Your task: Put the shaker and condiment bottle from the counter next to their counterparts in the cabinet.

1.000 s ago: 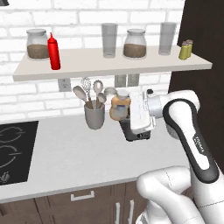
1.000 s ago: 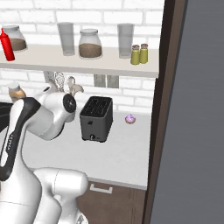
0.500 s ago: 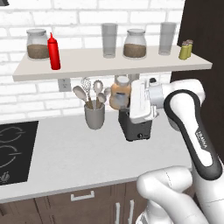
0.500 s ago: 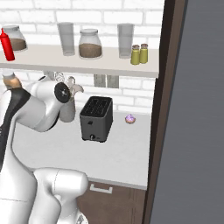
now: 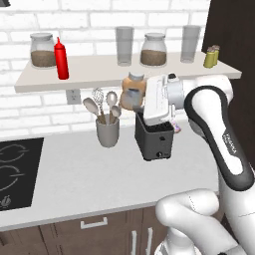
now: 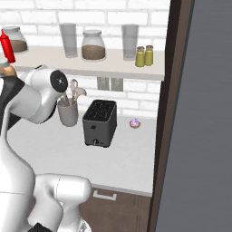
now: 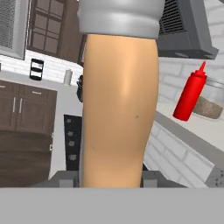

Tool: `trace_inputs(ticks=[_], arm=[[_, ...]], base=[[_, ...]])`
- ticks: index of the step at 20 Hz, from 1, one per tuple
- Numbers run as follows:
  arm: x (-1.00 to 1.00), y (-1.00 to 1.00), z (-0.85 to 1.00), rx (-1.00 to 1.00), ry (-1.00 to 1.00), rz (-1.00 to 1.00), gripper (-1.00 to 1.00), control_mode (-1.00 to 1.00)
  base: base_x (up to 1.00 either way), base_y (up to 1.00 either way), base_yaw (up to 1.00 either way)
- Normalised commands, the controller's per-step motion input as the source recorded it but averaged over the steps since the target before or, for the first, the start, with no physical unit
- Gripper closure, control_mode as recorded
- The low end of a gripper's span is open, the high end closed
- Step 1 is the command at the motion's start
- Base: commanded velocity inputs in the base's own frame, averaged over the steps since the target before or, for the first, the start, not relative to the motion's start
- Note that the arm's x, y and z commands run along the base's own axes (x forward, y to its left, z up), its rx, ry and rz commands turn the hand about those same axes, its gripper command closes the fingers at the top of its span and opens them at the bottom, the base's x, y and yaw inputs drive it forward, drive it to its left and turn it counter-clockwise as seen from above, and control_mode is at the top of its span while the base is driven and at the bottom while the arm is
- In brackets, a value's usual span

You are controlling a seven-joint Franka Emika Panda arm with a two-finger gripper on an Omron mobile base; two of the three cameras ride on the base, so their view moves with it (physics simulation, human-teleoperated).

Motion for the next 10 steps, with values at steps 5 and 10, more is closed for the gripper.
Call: trace_inputs(ticks=[5,10], arm=[[0.2,0.11,0.35,0.01,0.0,0.0,1.0,-1.0],[0.2,0.13,0.17,0.0,0.0,0.0,1.0,-1.0]], base=[[0.0,0.0,0.0],[0.0,0.0,0.0]])
